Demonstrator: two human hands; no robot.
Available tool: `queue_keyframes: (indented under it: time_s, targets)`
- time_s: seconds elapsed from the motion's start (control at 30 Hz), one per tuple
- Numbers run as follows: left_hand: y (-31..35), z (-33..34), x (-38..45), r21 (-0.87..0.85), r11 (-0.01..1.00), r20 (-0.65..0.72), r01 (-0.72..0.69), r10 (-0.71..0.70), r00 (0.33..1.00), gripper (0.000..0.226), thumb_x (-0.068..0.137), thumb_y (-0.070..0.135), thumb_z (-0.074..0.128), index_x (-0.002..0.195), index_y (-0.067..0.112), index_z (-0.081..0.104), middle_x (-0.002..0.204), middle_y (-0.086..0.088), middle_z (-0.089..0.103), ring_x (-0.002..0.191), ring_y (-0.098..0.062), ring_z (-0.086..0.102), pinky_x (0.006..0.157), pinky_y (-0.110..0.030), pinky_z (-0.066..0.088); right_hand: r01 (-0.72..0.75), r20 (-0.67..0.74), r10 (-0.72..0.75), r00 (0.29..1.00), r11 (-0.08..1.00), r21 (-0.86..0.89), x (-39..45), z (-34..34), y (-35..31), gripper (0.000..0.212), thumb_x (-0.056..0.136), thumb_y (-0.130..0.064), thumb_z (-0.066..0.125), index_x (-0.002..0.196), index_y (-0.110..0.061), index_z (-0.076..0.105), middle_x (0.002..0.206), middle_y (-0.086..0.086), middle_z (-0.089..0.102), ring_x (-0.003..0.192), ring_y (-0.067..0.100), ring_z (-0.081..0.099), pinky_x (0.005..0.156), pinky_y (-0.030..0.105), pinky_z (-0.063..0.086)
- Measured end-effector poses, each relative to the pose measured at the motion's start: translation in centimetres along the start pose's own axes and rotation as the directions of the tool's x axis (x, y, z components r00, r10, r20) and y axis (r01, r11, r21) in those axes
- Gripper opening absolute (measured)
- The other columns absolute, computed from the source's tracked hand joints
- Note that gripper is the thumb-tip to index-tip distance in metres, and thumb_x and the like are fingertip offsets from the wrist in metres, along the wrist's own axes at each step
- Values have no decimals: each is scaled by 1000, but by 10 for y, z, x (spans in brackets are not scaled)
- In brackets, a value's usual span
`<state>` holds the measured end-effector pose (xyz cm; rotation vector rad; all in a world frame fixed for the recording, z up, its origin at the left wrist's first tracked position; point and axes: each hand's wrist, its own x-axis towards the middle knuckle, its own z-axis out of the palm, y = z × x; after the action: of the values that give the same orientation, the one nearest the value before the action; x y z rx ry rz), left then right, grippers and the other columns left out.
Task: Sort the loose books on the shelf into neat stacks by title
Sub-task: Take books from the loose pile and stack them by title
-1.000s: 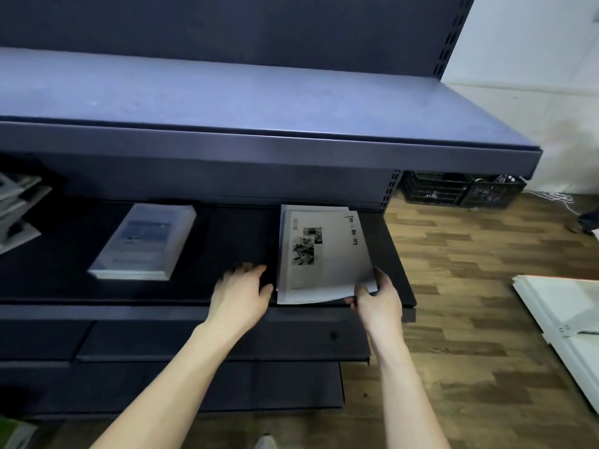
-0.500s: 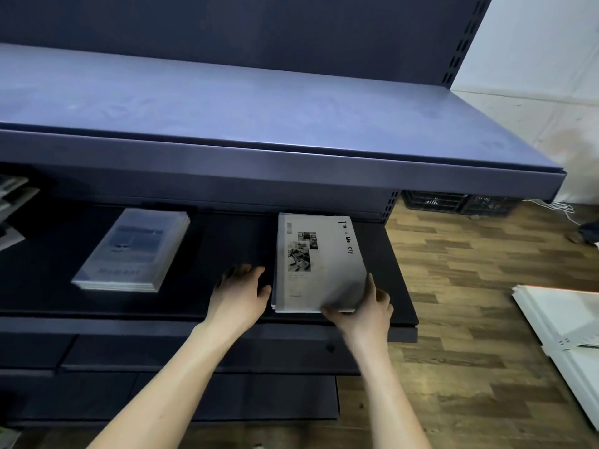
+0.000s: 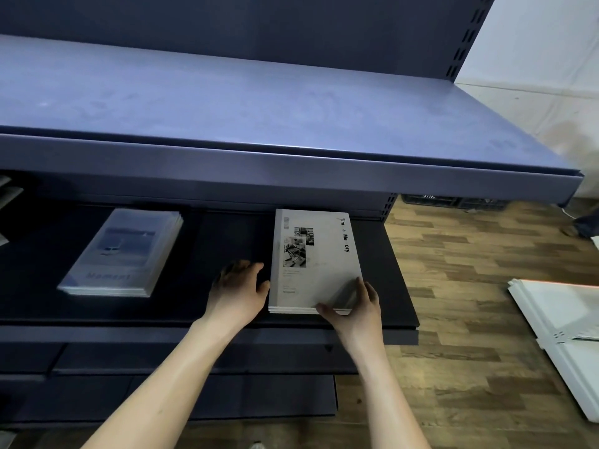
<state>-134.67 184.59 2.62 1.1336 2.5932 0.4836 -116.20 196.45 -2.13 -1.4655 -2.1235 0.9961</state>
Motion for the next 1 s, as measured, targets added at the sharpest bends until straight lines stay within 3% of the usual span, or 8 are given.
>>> queue_keyframes:
  time_s: [0.23, 0.4, 0.53, 0.7, 1.0]
  targets:
    - [-1, -7, -15, 51, 999, -32, -9, 11, 999, 50, 99, 43, 44, 146, 27, 38, 147, 2, 41, 133, -24, 39, 104, -38, 42, 87, -25, -90, 996, 992, -89, -13, -5, -15, 87, 79, -56, 73, 150, -18, 40, 159, 14, 29, 147, 33, 24, 116, 48, 29]
    - [-9, -8, -50, 97, 995, -92, 29, -20, 996, 53, 97, 41, 48, 147, 24, 38, 147, -6, 43, 130, -28, 43, 104, -42, 41, 227, 96, -213, 972, 959, -167, -37, 9, -41, 64, 91, -53, 59, 147, -25, 46, 157, 10, 36, 147, 31, 26, 119, 47, 24]
    - [-29, -6, -85, 107, 991, -162, 80, -62, 985, 55, 94, 37, 54, 144, 20, 43, 140, -10, 49, 125, -30, 45, 103, -42, 40, 326, 214, -285, 934, 925, -195, -59, 28, -59, 61, 94, -54, 53, 148, -26, 43, 159, 11, 33, 148, 32, 22, 120, 50, 19]
    - [-58, -14, -109, 109, 983, -191, 150, -128, 973, 54, 95, 38, 52, 145, 20, 42, 147, -10, 43, 139, -29, 34, 114, -45, 29, 387, 292, -331, 897, 908, -160, -88, 45, -85, 60, 97, -52, 49, 150, -28, 39, 158, 9, 32, 148, 30, 19, 122, 50, 13]
    - [-121, -43, -130, 55, 975, -272, 217, -195, 943, 52, 94, 39, 52, 143, 21, 45, 146, -6, 44, 141, -27, 29, 115, -47, 25, 524, 329, -478, 814, 849, -64, -122, 88, -141, 52, 98, -45, 53, 146, -27, 46, 155, 2, 41, 149, 26, 21, 122, 48, 12]
